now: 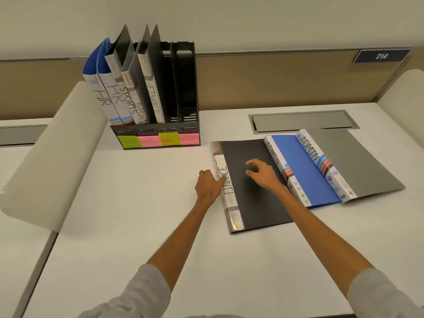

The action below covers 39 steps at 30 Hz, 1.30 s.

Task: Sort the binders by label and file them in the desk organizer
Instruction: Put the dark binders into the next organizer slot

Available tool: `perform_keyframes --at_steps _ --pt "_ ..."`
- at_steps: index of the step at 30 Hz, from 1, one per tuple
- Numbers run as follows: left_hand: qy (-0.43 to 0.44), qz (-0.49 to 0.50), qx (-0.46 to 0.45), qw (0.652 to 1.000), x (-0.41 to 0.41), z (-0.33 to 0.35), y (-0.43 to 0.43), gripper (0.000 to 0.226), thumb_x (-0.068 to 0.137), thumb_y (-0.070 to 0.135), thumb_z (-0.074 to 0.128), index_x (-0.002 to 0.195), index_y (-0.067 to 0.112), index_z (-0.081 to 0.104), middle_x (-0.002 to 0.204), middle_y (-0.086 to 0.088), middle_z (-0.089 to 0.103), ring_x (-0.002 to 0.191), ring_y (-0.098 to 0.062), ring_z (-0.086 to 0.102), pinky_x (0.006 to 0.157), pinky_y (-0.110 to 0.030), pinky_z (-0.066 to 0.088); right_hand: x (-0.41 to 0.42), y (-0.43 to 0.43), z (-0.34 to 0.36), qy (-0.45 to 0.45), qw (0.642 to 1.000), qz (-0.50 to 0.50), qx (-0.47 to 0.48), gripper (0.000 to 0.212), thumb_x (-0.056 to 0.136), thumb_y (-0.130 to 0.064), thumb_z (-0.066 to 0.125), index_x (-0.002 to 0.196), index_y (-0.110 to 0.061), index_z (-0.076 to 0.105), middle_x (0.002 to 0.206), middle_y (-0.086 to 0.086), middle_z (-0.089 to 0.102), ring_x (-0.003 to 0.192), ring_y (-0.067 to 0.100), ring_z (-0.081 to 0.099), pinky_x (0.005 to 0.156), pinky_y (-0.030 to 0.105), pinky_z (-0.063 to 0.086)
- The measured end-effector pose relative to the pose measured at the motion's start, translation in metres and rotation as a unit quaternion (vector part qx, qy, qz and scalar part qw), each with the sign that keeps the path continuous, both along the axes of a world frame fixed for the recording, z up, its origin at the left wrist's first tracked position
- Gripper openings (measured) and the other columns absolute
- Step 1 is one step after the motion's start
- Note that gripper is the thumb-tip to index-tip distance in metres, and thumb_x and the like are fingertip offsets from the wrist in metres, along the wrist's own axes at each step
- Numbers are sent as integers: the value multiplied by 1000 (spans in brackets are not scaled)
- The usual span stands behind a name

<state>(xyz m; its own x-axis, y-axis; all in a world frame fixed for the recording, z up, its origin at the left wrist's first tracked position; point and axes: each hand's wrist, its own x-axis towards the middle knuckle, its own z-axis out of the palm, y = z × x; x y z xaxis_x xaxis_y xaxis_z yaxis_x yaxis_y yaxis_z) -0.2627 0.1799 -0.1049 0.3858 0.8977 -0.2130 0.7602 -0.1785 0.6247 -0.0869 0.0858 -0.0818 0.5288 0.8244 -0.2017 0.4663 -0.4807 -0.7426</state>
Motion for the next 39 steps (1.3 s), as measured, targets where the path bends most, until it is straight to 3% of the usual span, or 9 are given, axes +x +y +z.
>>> perform_keyframes --at_steps 4,9,14,17,20,26,30,34,39 --pt "106 7 45 993 9 -9 -17 76 84 68 53 126 5 54 133 -14 47 127 -30 37 98 -44 38 1 -20 -22 -44 998 28 -33 36 94 -19 62 130 -15 56 140 6 53 130 25 49 110 37 38" --pt "99 13 39 994 17 -15 -42 73 78 63 65 126 10 53 131 -11 46 126 -28 35 99 -43 36 -11 -29 -43 -71 997 28 -25 43 98 -21 55 140 -16 47 159 6 30 149 24 23 119 40 24" --pt "-23 142 -95 985 33 -9 -49 71 70 31 83 127 5 48 130 -11 49 124 -29 43 94 -36 44 -13 -27 -46 -52 998 33 -33 45 97 -22 57 141 -18 47 160 8 26 150 26 18 122 45 19" --pt "-148 176 -137 964 30 -7 -49 63 70 18 85 121 8 51 124 -10 61 110 -26 62 66 -19 47 -8 -26 -45 -42 998 39 -36 46 96 -23 58 140 -20 47 160 7 25 150 27 19 121 44 21" --pt "-197 188 -132 953 25 -1 -51 64 70 19 86 123 12 51 125 -7 64 101 -24 67 56 -12 43 -4 -25 -41 -25 999 30 -26 45 95 -22 61 138 -21 50 159 8 29 149 27 23 118 42 25" --pt "-276 188 -88 939 30 20 -46 66 66 18 88 125 17 58 124 -4 66 93 -18 66 65 -21 56 4 -20 -20 13 1000 11 20 37 91 -20 66 128 -18 58 136 4 56 125 23 51 99 30 42" --pt "-342 183 -48 920 39 48 -39 65 65 16 88 124 18 62 122 -3 68 92 -19 69 71 -29 61 13 -2 8 16 998 4 55 35 92 -19 65 126 -14 59 133 7 59 122 24 55 103 35 45" --pt "-387 169 -17 906 38 75 -29 63 66 15 88 124 20 63 124 -2 67 87 -15 68 67 -24 60 20 24 42 27 996 2 86 35 93 -21 64 127 -13 58 134 9 59 124 27 55 103 39 48" --pt "-427 149 28 892 31 110 -15 64 66 12 87 124 21 62 123 -4 68 94 -21 72 65 -22 61 22 53 90 13 991 -7 135 37 94 -27 63 128 -14 57 132 9 59 122 26 57 99 34 47"
